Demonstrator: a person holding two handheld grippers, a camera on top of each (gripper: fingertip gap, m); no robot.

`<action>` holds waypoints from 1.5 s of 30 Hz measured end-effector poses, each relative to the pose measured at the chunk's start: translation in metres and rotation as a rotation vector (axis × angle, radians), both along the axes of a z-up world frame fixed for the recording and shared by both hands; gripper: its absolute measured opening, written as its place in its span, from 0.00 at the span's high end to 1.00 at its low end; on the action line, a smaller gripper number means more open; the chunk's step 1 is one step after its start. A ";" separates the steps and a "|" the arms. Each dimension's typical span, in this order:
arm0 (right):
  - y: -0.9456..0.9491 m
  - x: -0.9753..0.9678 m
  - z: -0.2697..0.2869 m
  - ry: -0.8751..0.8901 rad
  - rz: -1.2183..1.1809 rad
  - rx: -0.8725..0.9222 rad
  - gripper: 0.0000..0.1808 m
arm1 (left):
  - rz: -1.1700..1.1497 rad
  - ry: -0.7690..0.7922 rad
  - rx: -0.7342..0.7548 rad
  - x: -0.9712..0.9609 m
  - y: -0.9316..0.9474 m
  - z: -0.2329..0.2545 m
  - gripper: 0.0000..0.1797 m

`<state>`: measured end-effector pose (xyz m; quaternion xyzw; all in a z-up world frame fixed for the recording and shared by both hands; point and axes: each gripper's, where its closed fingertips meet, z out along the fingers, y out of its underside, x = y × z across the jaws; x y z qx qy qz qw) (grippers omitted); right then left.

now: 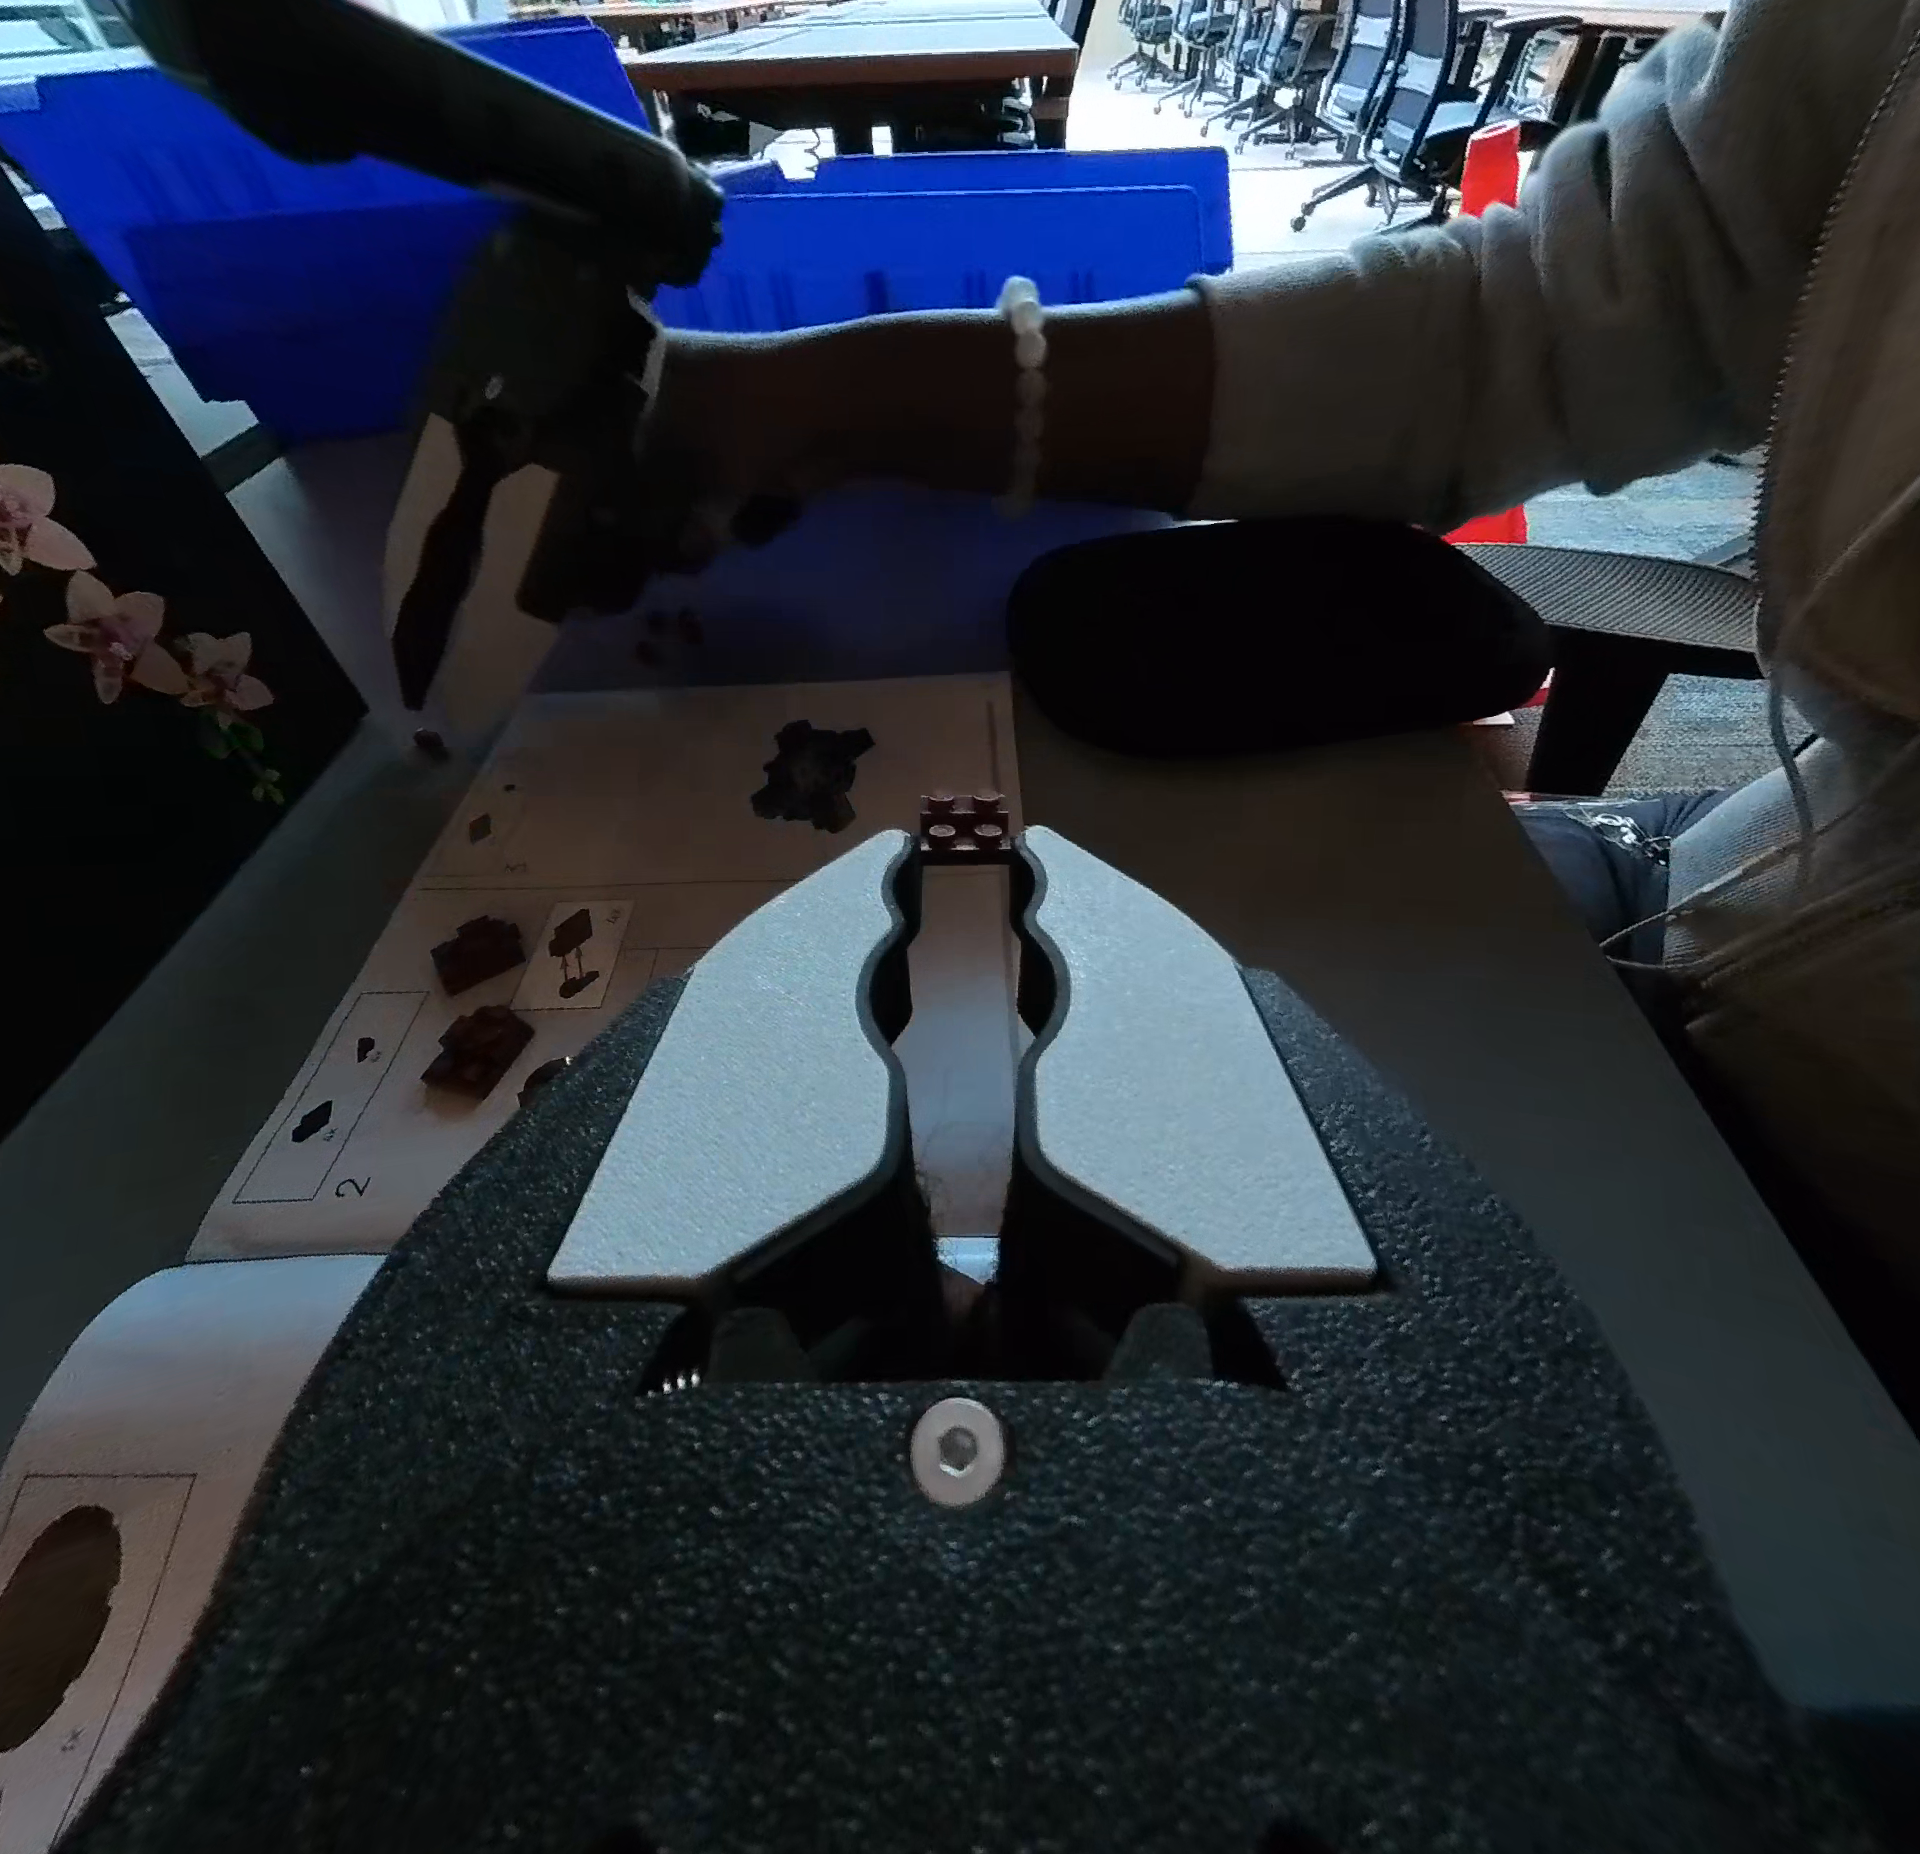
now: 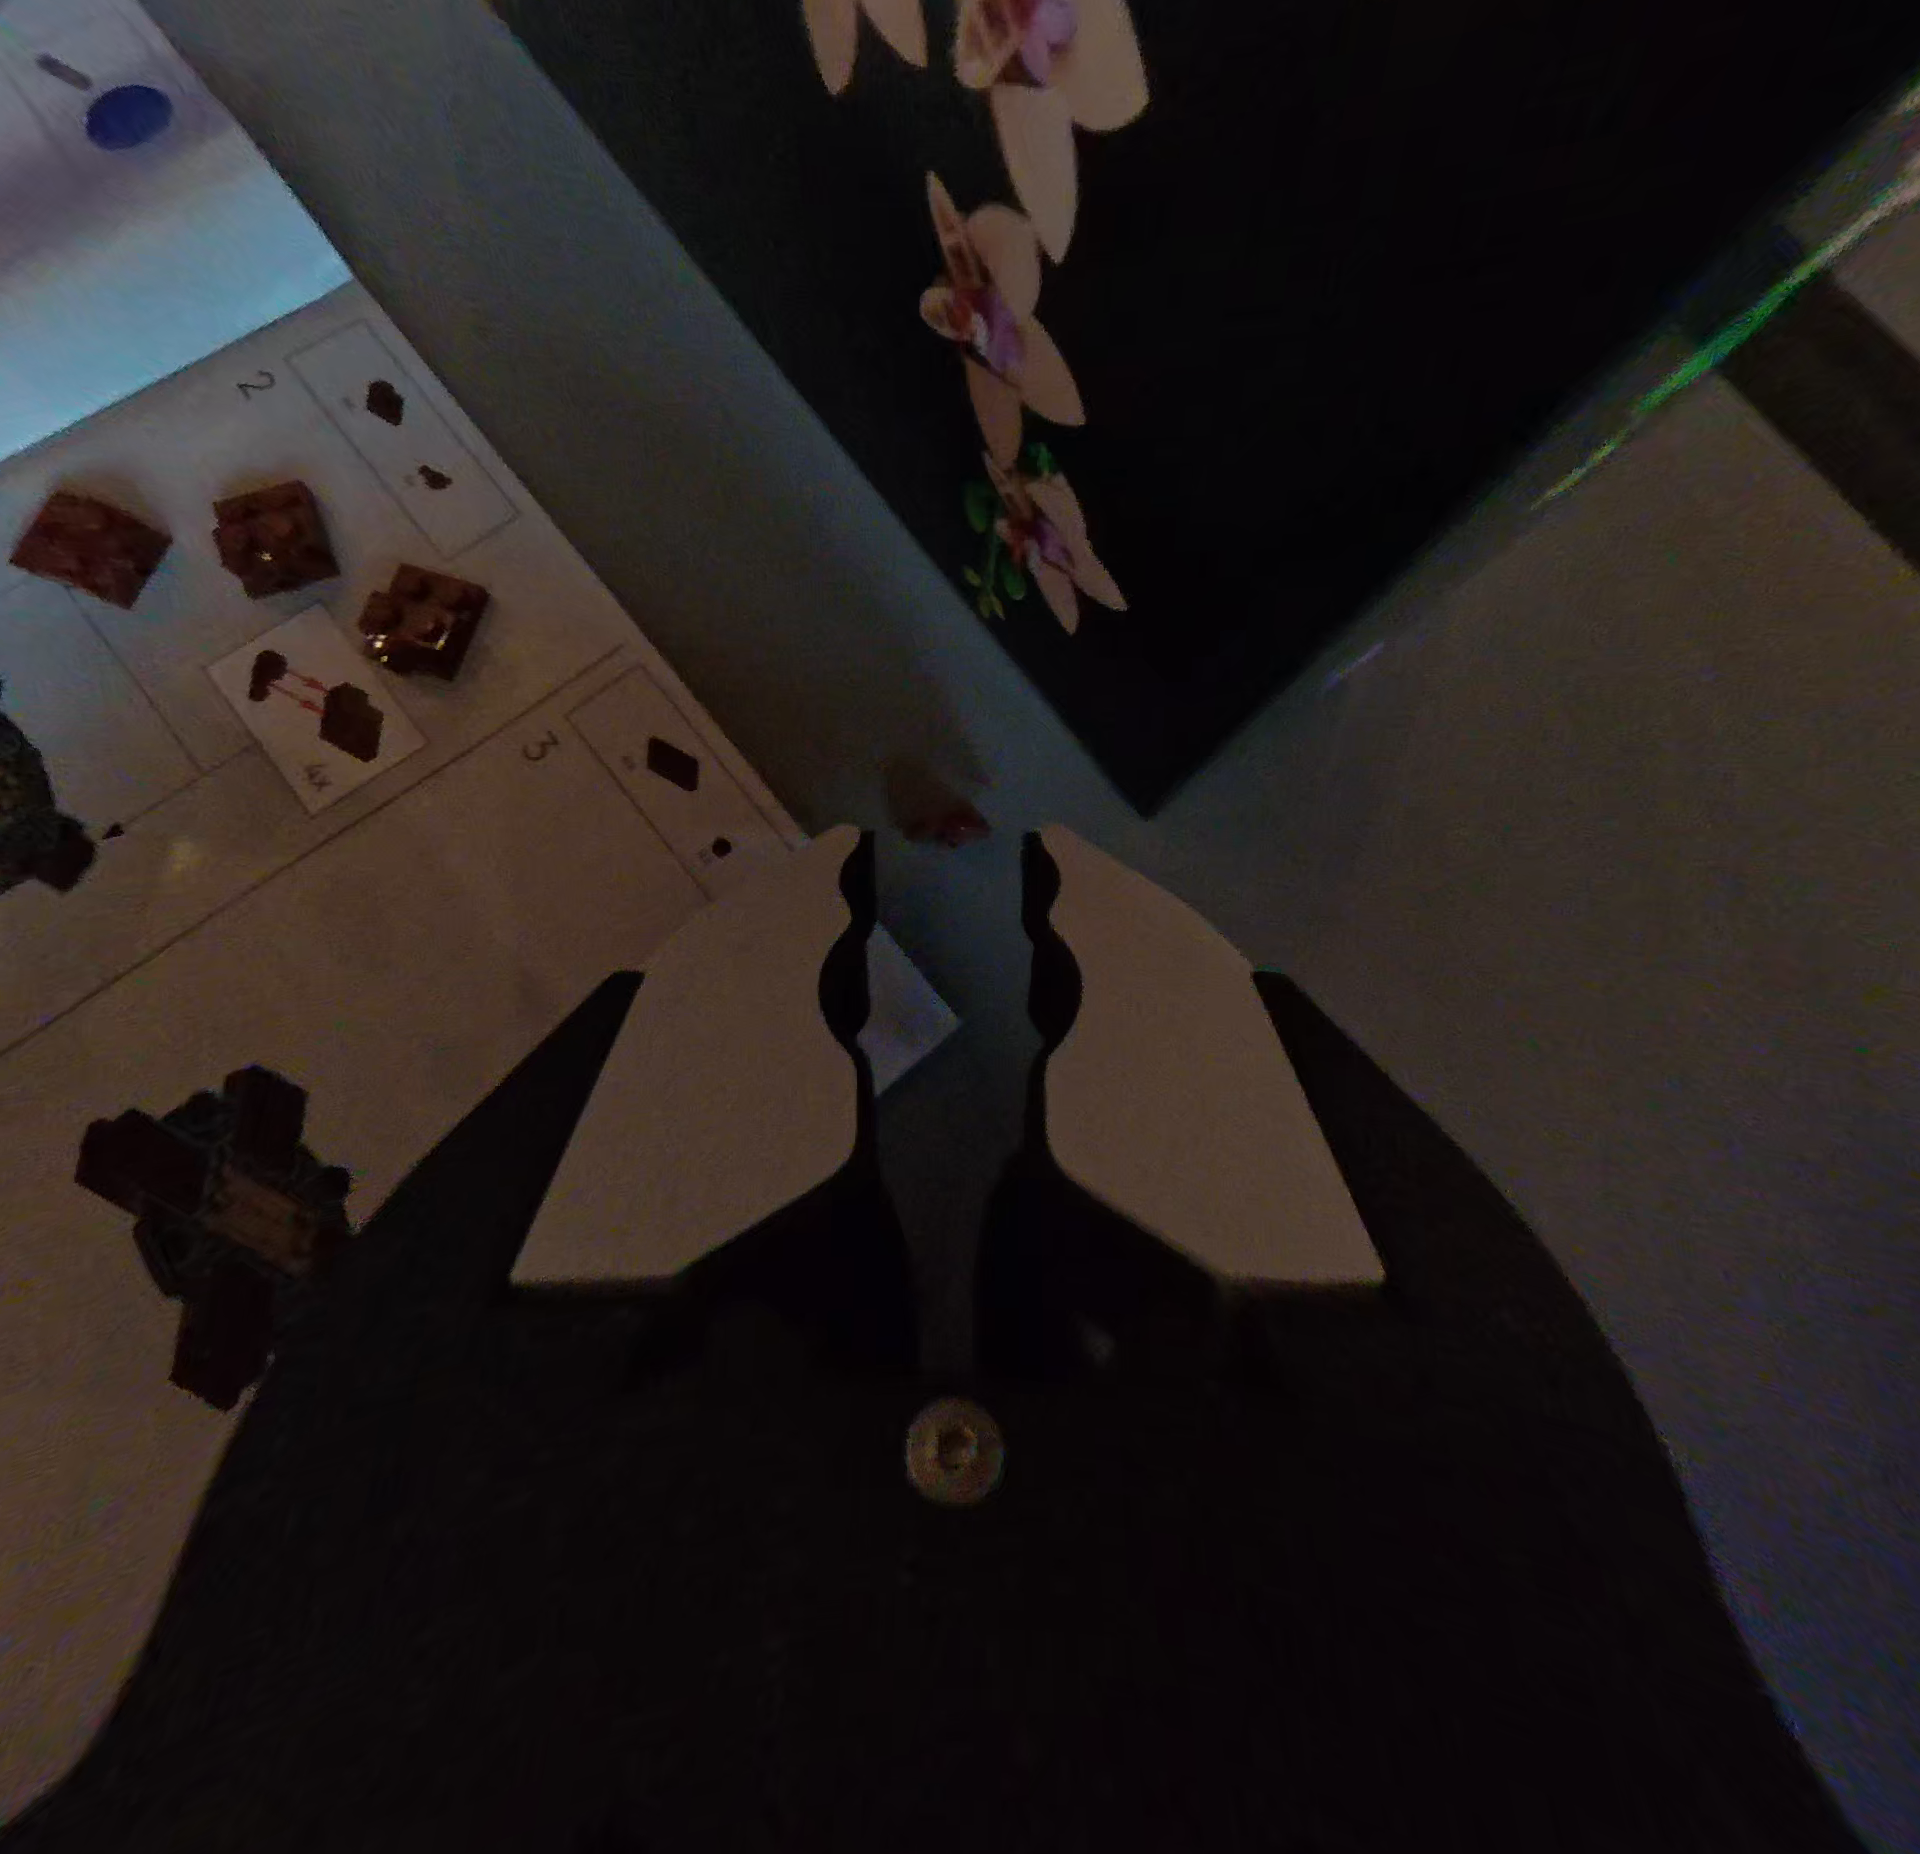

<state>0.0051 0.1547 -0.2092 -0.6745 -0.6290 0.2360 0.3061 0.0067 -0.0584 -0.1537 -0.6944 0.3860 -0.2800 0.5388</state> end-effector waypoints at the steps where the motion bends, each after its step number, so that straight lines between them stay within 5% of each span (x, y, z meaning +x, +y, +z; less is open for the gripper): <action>1: 0.000 -0.001 -0.001 0.005 0.008 -0.010 0.86 | -0.001 0.001 0.000 0.000 0.000 0.000 0.92; 17: 0.002 -0.004 -0.005 0.058 0.029 -0.057 0.92 | 0.007 0.000 0.001 0.000 0.000 0.000 0.92; 23: -0.046 0.000 0.033 0.151 0.296 -0.027 0.93 | 0.097 -0.068 -0.012 -0.011 0.012 0.007 0.92; 30: -0.136 0.058 0.019 -0.433 0.670 0.091 0.93 | 0.119 -0.075 -0.019 -0.014 0.014 0.006 0.92; 34: -0.151 0.062 0.001 -0.593 0.718 0.136 0.92 | 0.119 -0.072 -0.013 -0.013 0.014 0.006 0.92; 45: -0.153 0.054 0.002 -0.492 0.730 0.137 0.86 | 0.108 -0.061 -0.019 -0.012 0.013 0.005 0.92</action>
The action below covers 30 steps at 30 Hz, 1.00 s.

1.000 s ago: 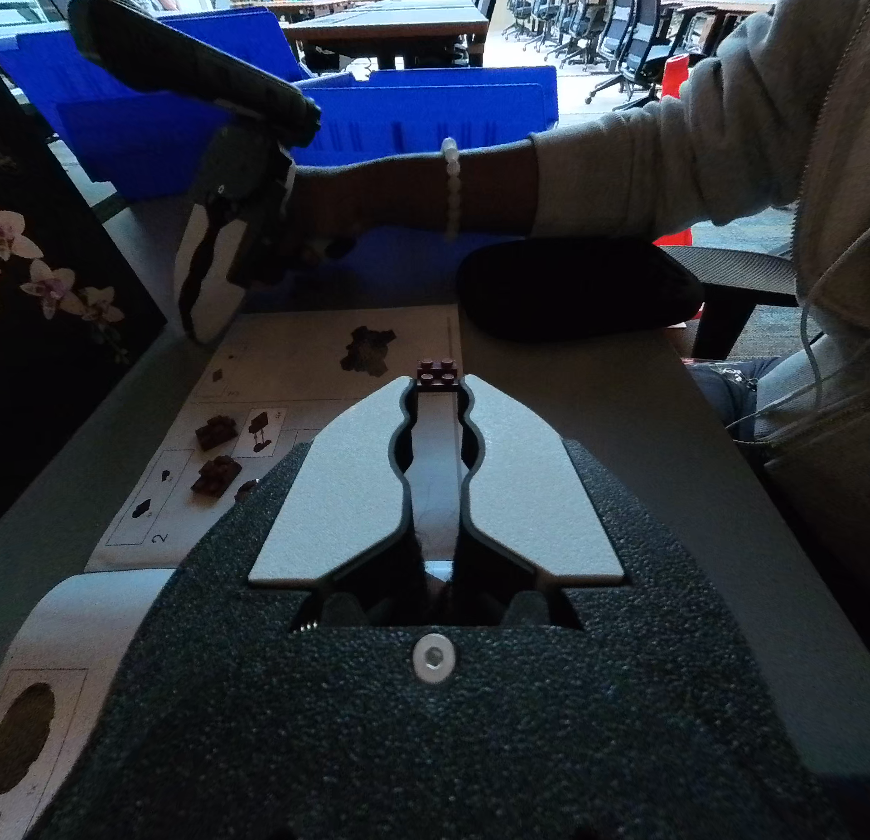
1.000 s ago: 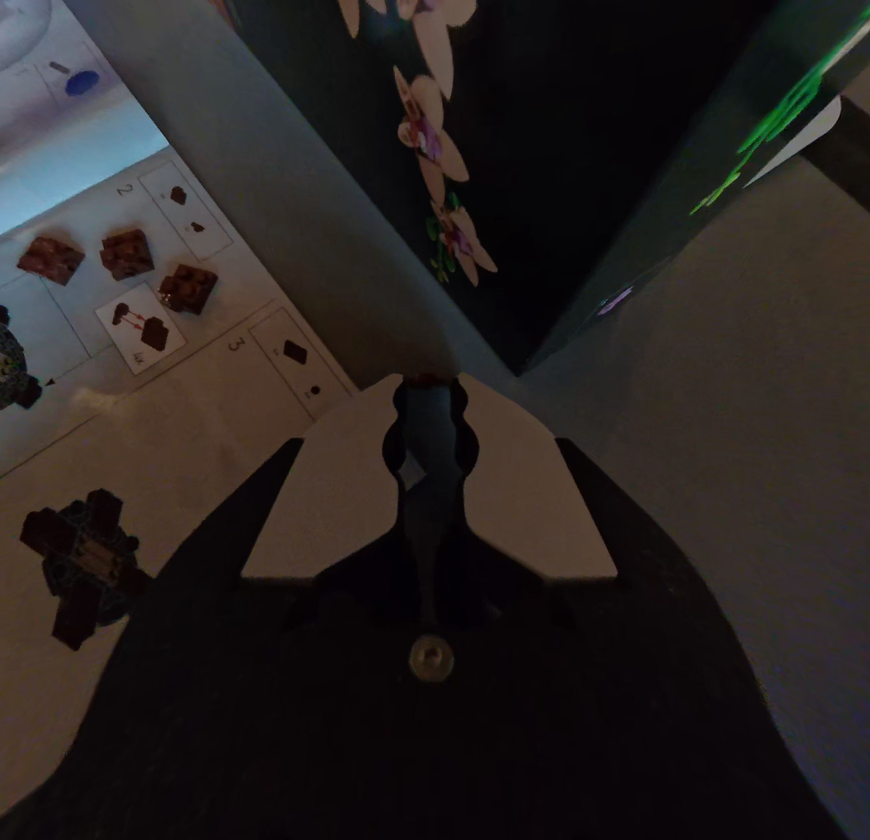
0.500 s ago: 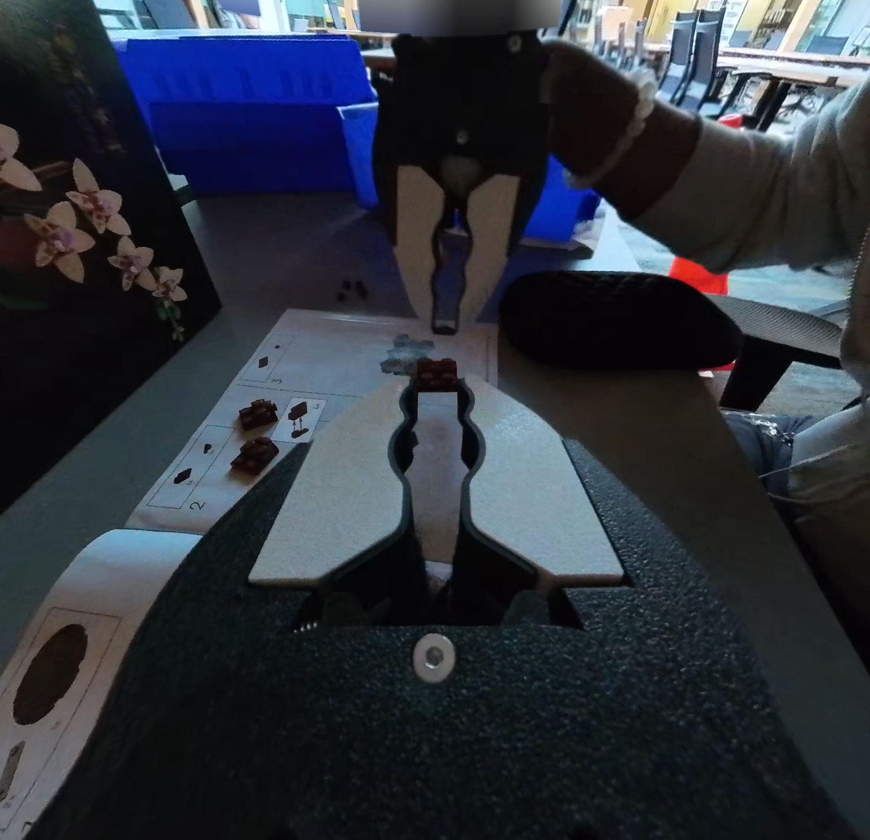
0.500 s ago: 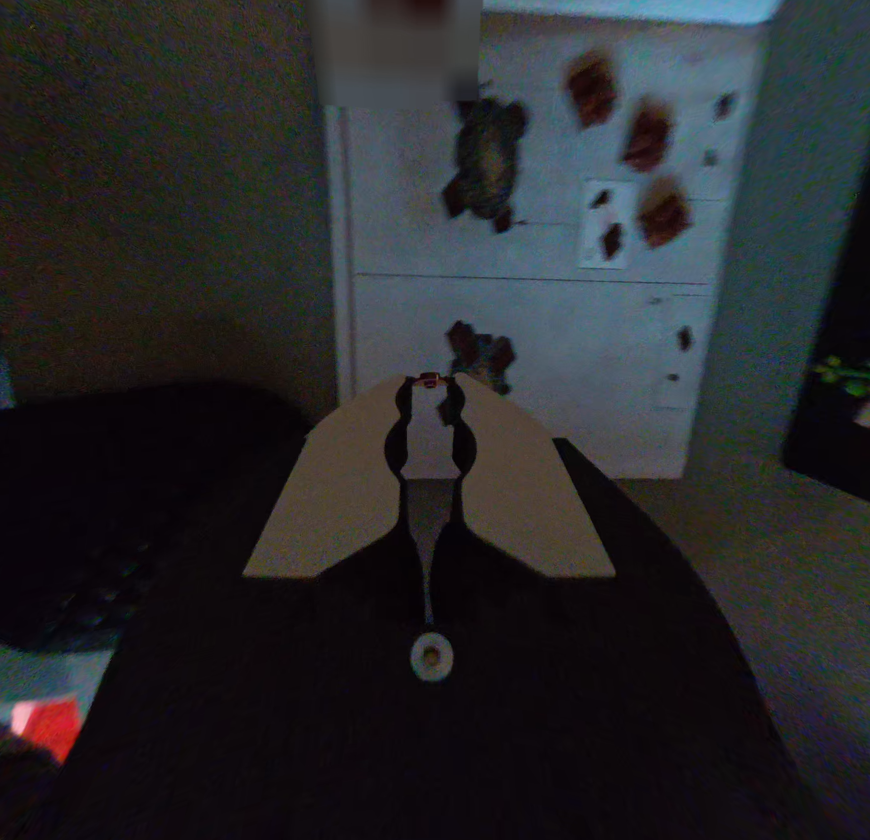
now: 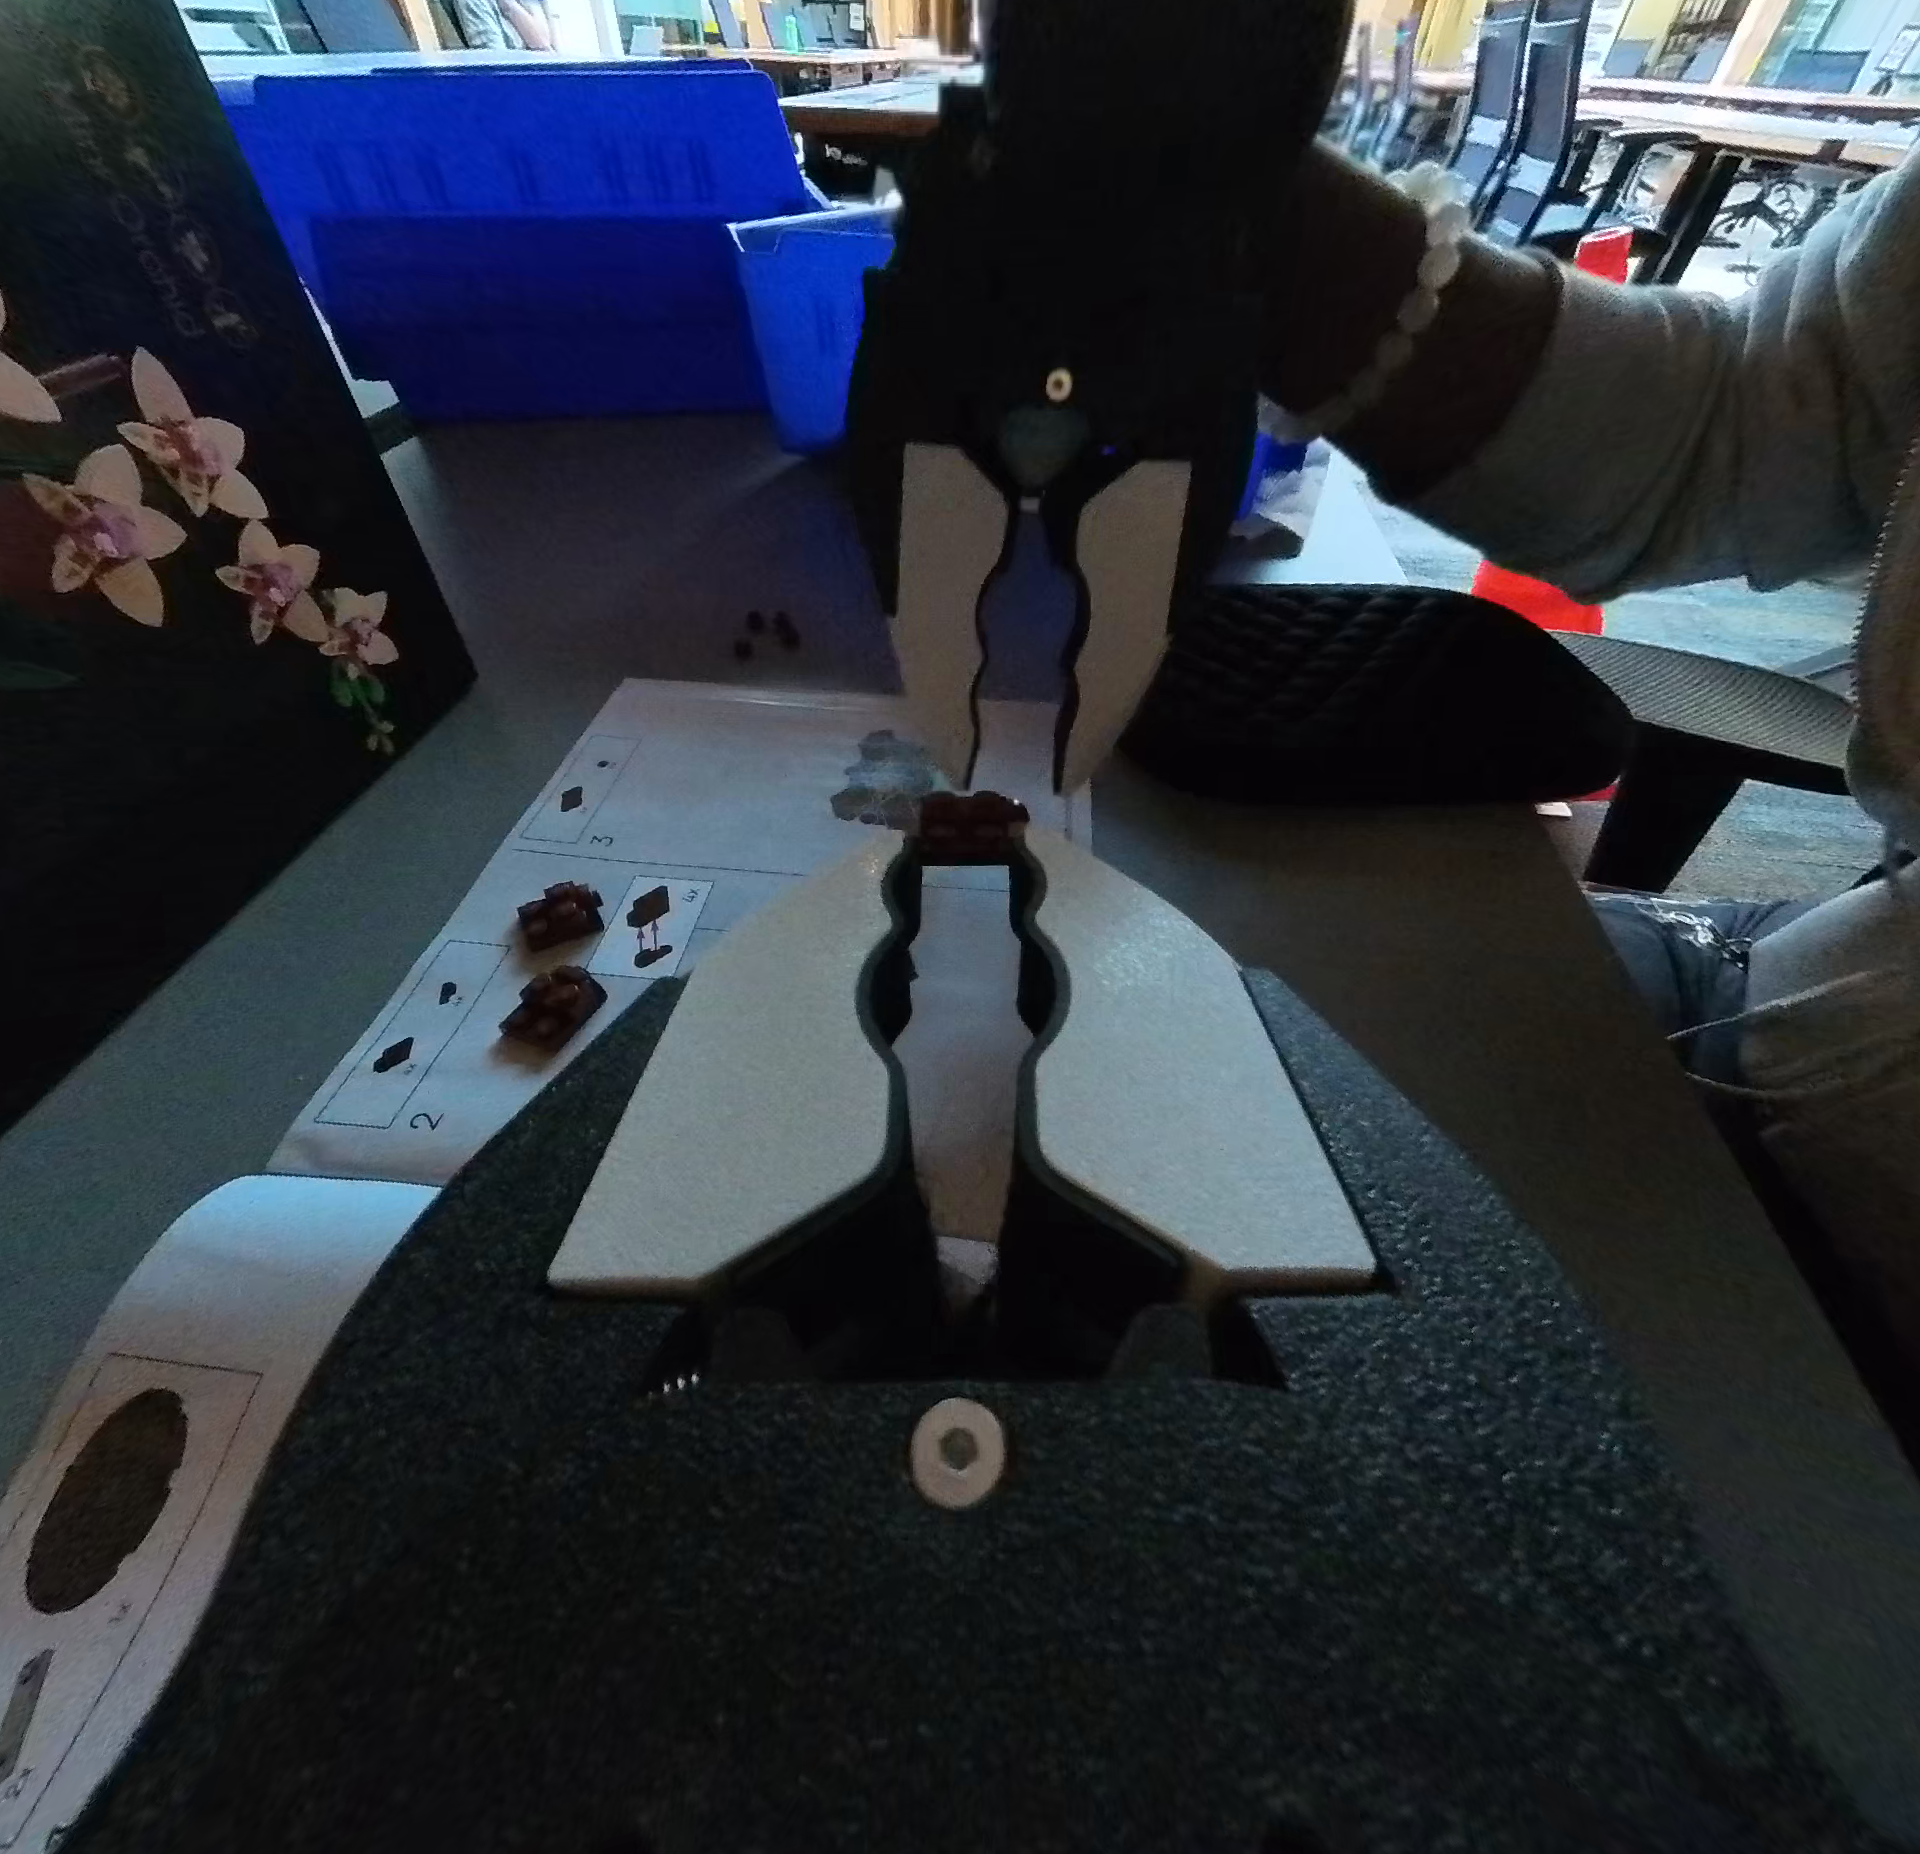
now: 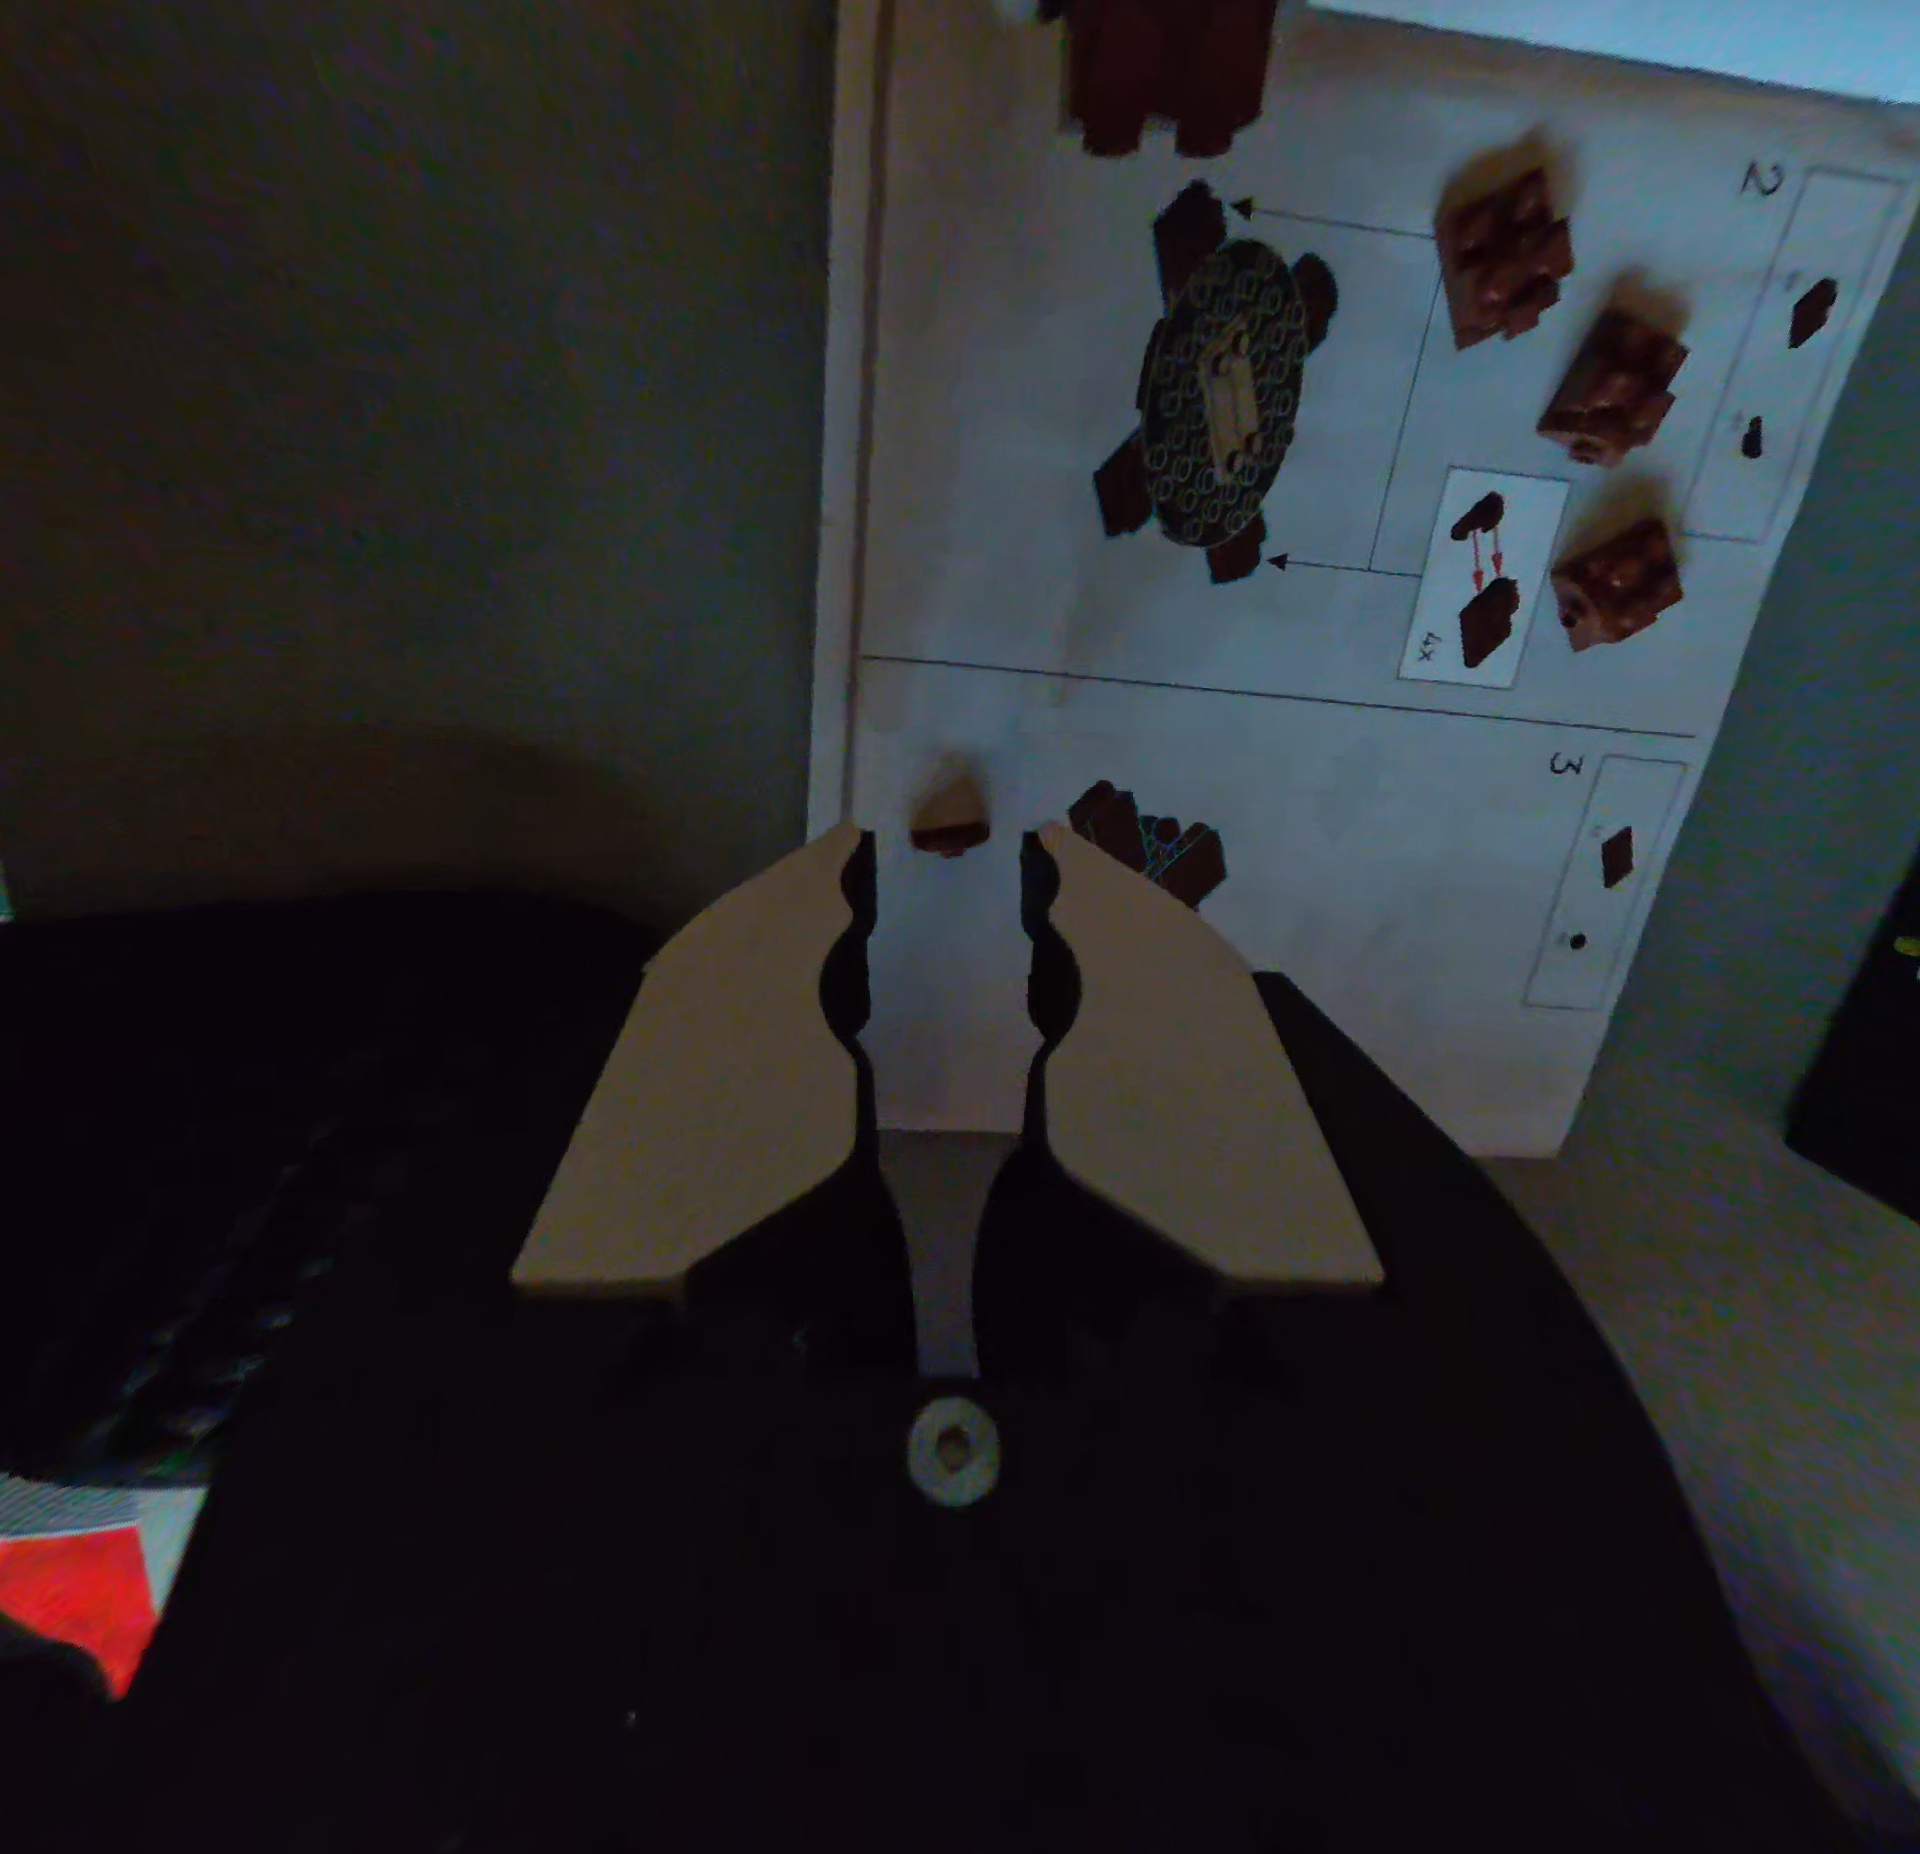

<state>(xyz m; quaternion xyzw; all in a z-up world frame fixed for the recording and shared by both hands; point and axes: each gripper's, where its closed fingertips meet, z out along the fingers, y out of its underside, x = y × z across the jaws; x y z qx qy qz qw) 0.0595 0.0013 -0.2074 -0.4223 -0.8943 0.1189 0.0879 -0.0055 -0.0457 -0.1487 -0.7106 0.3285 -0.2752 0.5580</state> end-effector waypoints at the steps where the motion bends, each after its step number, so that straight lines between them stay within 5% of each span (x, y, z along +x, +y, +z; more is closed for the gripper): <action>1: -0.001 0.003 0.002 0.014 0.020 -0.017 0.87 | -0.002 0.001 -0.001 0.000 0.000 0.000 0.92; 14: -0.003 -0.005 -0.004 0.127 0.114 -0.092 0.97 | -0.001 -0.012 -0.009 0.000 0.000 0.000 0.92; 30: -0.003 -0.002 -0.003 0.046 0.125 -0.060 0.89 | -0.005 -0.006 -0.011 0.000 0.000 0.000 0.92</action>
